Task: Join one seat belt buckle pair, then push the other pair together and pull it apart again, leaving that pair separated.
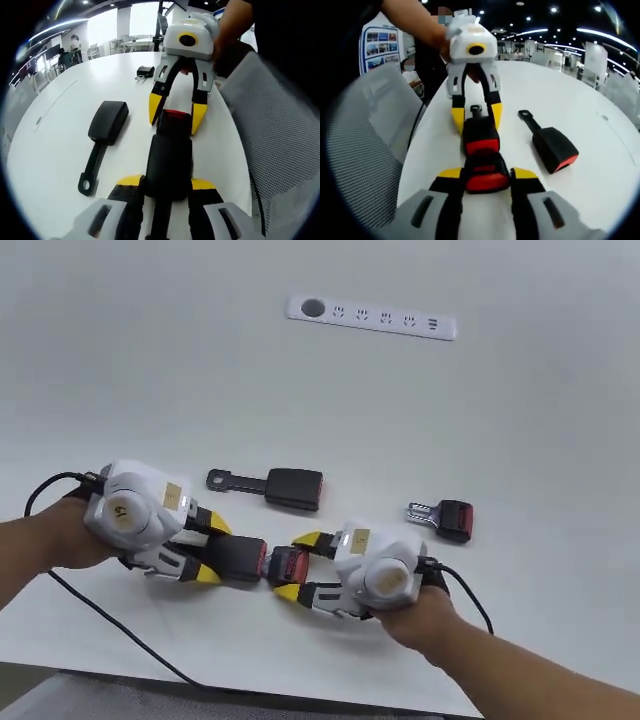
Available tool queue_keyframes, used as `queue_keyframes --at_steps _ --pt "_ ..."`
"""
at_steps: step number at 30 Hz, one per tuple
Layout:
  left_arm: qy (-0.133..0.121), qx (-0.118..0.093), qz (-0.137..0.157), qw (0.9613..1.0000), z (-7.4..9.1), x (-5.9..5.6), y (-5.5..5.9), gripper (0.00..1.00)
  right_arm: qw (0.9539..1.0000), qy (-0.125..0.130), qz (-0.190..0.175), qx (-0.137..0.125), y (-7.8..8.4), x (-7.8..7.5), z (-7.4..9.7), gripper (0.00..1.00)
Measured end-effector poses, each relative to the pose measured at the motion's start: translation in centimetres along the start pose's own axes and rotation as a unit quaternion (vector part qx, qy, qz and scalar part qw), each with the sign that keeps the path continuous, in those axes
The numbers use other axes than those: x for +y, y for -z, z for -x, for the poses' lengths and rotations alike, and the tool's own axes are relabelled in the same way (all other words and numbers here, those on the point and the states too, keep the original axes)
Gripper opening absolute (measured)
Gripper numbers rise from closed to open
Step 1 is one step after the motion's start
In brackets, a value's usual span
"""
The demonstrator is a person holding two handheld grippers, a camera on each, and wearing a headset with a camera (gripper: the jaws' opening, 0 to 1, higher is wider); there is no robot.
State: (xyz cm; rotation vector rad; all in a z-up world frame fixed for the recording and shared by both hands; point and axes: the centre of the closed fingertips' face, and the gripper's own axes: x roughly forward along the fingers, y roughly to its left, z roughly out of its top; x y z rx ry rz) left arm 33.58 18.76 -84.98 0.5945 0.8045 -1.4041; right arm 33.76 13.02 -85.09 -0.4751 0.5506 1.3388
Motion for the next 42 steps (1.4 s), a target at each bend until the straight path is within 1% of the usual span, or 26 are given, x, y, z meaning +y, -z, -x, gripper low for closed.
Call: queue_keyframes --at_steps 1,2,3,4,5,6,7,8,10,11,13,14,15,16,19,22,23,26,28,30,32,34,35,37,40,42 --pt "0.004 -0.005 0.039 0.9992 0.0 -0.2 -0.2 0.37 1.0 0.008 0.0 0.002 -0.2 -0.1 0.1 0.39" --pt "0.006 -0.004 0.05 0.9987 0.1 -0.2 -0.3 0.38 0.9997 0.015 -0.02 -0.008 -0.8 -0.2 0.3 0.45" --pt "-0.002 -0.001 0.056 0.9984 0.4 0.0 -0.4 0.4 0.9985 0.022 -0.041 -0.028 -1.5 -0.5 0.4 0.57" --pt "-0.01 -0.007 0.052 0.9986 0.6 0.3 -0.7 0.43 0.997 0.032 -0.05 -0.05 -2.3 -1.0 0.8 0.65" --pt "-0.019 -0.026 0.059 0.9977 0.9 0.5 -1.5 0.5 0.9973 0.034 -0.047 -0.046 -2.3 -1.1 1.1 0.69" --pt "-0.024 -0.033 0.067 0.9969 1.1 0.6 -1.9 0.56 0.9978 0.033 -0.042 -0.04 -2.1 -1.1 1.4 0.68" --pt "-0.027 -0.034 0.064 0.997 1.3 0.7 -2.1 0.62 0.9979 0.034 -0.039 -0.039 -2.0 -1.2 1.7 0.66" --pt "-0.029 -0.034 0.059 0.9973 1.5 0.6 -2.4 0.66 0.9979 0.034 -0.039 -0.04 -1.9 -1.2 2.0 0.68" --pt "-0.035 -0.035 0.051 0.9975 1.7 0.6 -3.1 0.69 0.9977 0.039 -0.04 -0.037 -1.6 -1.3 2.8 0.71" --pt "-0.038 -0.036 0.049 0.9974 1.7 0.7 -3.3 0.72 0.9974 0.049 -0.037 -0.037 -1.3 -1.7 3.5 0.72" --pt "-0.05 -0.039 0.044 0.997 1.9 1.1 -3.9 0.79 0.996 0.058 -0.054 -0.042 -0.9 -2.2 4.6 0.72" --pt "-0.055 -0.041 0.043 0.9967 2.0 1.4 -4.3 0.8 0.9957 0.063 -0.054 -0.04 -0.6 -2.5 5.1 0.72" --pt "-0.06 -0.042 0.043 0.9964 2.2 1.6 -4.5 0.81 0.9957 0.067 -0.052 -0.038 -0.4 -2.6 5.4 0.73" --pt "-0.065 -0.044 0.041 0.9961 2.3 1.9 -4.8 0.81 0.9954 0.076 -0.048 -0.033 0.0 -3.1 6.2 0.73" --pt "-0.078 -0.055 0.035 0.9948 2.8 2.9 -6.0 0.85 0.9935 0.09 -0.06 -0.035 0.9 -4.2 8.2 0.73" --pt "-0.089 -0.055 0.024 0.9942 3.2 3.7 -6.7 0.86 0.9911 0.11 -0.07 -0.029 2.2 -5.8 10.5 0.74" --pt "-0.092 -0.056 0.022 0.9939 3.3 4.1 -6.9 0.85 0.9903 0.115 -0.074 -0.026 2.7 -6.3 11.2 0.74" --pt "-0.097 -0.06 0.012 0.9934 3.7 4.9 -7.5 0.86 0.9894 0.129 -0.066 -0.009 4.1 -7.3 12.8 0.73" --pt "-0.1 -0.061 0.012 0.9931 3.8 5.5 -7.7 0.87 0.9891 0.129 -0.07 -0.006 4.7 -7.8 13.5 0.73" --pt "-0.094 -0.065 0.018 0.9933 3.8 5.8 -7.9 0.88 0.9892 0.13 -0.068 -0.001 5.3 -8.3 14.3 0.73" --pt "-0.099 -0.054 0.003 0.9936 3.6 6.2 -7.9 0.87 0.9891 0.128 -0.072 0.006 6.1 -9.2 15.2 0.73" --pt "-0.098 -0.058 0.01 0.9934 3.4 6.8 -8.2 0.87 0.9891 0.127 -0.074 0.004 6.5 -9.9 15.9 0.72" --pt "-0.099 -0.058 0.011 0.9933 3.4 7.1 -8.2 0.87 0.9896 0.125 -0.072 0.006 6.7 -10.1 16.1 0.71" --pt "-0.099 -0.055 0.005 0.9935 3.1 7.7 -8.1 0.87 0.9905 0.116 -0.071 0.019 7.4 -10.5 16.5 0.71" --pt "-0.098 -0.048 0.004 0.994 2.6 8.4 -7.9 0.86 0.9908 0.11 -0.075 0.02 7.5 -11.0 17.0 0.71" --pt "-0.097 -0.047 0.008 0.9942 2.1 9.0 -7.9 0.85 0.9911 0.104 -0.078 0.027 8.0 -11.4 17.0 0.71"
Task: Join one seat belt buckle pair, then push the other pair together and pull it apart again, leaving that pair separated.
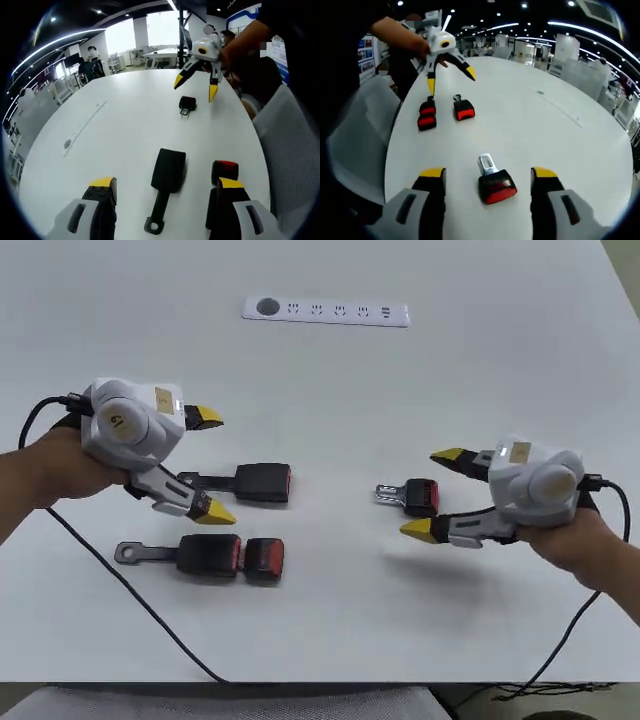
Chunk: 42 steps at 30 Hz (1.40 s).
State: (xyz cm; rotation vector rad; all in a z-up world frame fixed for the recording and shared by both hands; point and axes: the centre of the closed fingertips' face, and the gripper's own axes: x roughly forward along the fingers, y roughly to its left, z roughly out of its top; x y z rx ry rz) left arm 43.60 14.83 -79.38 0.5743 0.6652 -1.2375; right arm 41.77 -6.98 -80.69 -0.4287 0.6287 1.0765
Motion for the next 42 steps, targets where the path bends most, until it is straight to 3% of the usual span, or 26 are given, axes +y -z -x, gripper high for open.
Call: queue_keyframes --at_steps 4,12,18,19,23,24,27,33,35,40,42 --pt "0.01 0.007 0.003 0.9999 -1.0 0.3 0.5 0.83 0.9997 -0.019 -0.008 0.017 1.3 -0.4 -0.5 0.69" --pt "0.031 0.043 -0.008 0.9986 -3.3 0.3 2.7 0.75 0.9975 -0.058 -0.02 0.034 3.2 -0.5 -1.3 0.65" --pt "0.044 0.039 -0.003 0.9983 -4.7 0.0 2.8 0.7 0.9952 -0.083 -0.01 0.052 4.1 -0.3 -1.7 0.58" --pt "0.046 0.04 -0.002 0.9981 -4.9 -0.1 2.9 0.69 0.9954 -0.086 -0.009 0.041 3.8 -0.2 -1.8 0.55" --pt "0.055 0.039 -0.003 0.9977 -5.5 -0.4 3.1 0.65 0.9947 -0.095 -0.002 0.039 3.6 -0.2 -2.1 0.53" --pt "0.054 0.031 -0.013 0.998 -5.6 -0.3 2.8 0.64 0.9945 -0.098 0.001 0.037 3.5 -0.2 -2.1 0.53" --pt "0.052 0.03 -0.002 0.9982 -5.7 0.1 2.6 0.61 0.9936 -0.106 0.02 0.033 3.6 -0.2 -2.2 0.5" --pt "0.045 0.038 -0.02 0.9981 -5.8 0.6 2.5 0.52 0.9939 -0.105 0.025 0.022 3.8 -1.0 -2.0 0.41" --pt "0.051 0.034 -0.018 0.998 -6.0 0.5 2.2 0.46 0.9932 -0.109 0.036 0.019 3.8 -0.9 -2.0 0.4" --pt "0.078 0.03 -0.047 0.9954 -6.3 -0.6 1.7 0.35 0.9929 -0.112 0.04 0.006 4.1 -1.2 -1.9 0.37" --pt "0.075 0.034 -0.044 0.9956 -6.3 -0.3 1.8 0.35 0.993 -0.113 0.035 -0.005 4.1 -1.3 -1.9 0.37"
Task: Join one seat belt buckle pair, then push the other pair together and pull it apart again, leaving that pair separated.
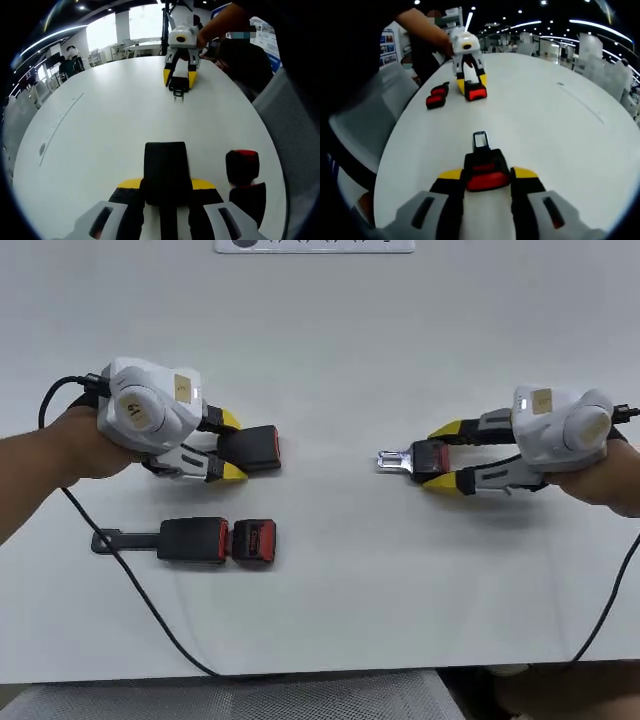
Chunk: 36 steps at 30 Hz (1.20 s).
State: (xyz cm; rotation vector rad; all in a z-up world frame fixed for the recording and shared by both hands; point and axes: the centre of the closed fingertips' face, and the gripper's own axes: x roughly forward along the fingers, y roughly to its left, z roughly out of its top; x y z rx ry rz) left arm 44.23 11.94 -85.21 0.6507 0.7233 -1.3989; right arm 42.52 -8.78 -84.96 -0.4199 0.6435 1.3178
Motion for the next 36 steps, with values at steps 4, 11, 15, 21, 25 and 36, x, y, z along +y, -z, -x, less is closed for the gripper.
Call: queue_keyframes --at_steps 4,11,15,21,25,36 --pt "0.014 0.0 -0.012 0.9998 -0.1 -0.1 0.0 0.34 0.9999 -0.001 -0.001 -0.012 0.0 -0.1 0.0 0.37" --pt "0.027 0.001 -0.022 0.9994 -0.2 -0.1 -0.1 0.34 0.9994 0.002 -0.013 -0.032 -0.2 -0.1 0.0 0.36" --pt "0.031 0.003 -0.024 0.9992 -0.2 -0.1 -0.1 0.34 0.9991 0.002 -0.015 -0.039 -0.2 0.0 -0.1 0.36" --pt "0.035 0.007 -0.023 0.9991 -0.1 0.0 -0.1 0.34 0.9989 0.001 -0.014 -0.045 -0.6 0.1 -0.6 0.36" --pt "0.036 0.009 -0.023 0.999 -0.1 0.0 0.0 0.34 0.9986 0.003 -0.016 -0.051 -1.0 0.4 -1.0 0.36" --pt "0.037 0.012 -0.025 0.9989 0.0 -0.1 0.0 0.34 0.9974 0.006 -0.024 -0.068 -2.6 1.4 -2.9 0.36"
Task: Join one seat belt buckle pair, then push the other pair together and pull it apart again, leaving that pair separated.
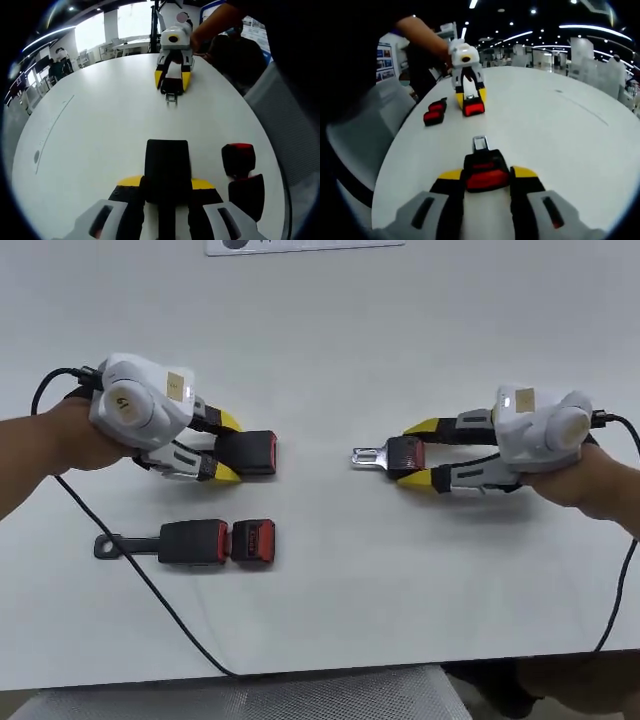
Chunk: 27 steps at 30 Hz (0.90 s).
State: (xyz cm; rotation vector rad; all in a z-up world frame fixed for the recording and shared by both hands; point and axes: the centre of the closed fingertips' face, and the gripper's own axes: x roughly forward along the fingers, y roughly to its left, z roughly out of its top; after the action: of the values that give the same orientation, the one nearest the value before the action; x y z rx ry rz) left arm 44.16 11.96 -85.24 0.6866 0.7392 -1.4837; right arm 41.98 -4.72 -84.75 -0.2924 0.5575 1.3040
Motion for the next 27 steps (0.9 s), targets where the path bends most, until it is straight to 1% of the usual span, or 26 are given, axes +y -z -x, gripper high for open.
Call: queue_keyframes --at_steps 9,13,19,27 --pt "0.001 0.003 -0.001 1.0 0.0 0.0 0.1 0.34 1.0 -0.006 0.004 0.0 -1.1 0.2 -1.3 0.36" --pt "0.002 0.003 -0.001 1.0 0.0 0.0 0.1 0.34 1.0 -0.007 0.005 -0.001 -1.7 0.1 -2.3 0.36" --pt "0.003 0.005 -0.004 1.0 0.1 0.0 0.2 0.34 1.0 0.0 0.006 -0.006 -2.6 0.0 -3.8 0.36" --pt "0.004 0.009 -0.005 0.9999 0.1 -0.1 0.2 0.34 0.9999 -0.008 0.01 -0.009 -4.1 0.5 -5.9 0.36"
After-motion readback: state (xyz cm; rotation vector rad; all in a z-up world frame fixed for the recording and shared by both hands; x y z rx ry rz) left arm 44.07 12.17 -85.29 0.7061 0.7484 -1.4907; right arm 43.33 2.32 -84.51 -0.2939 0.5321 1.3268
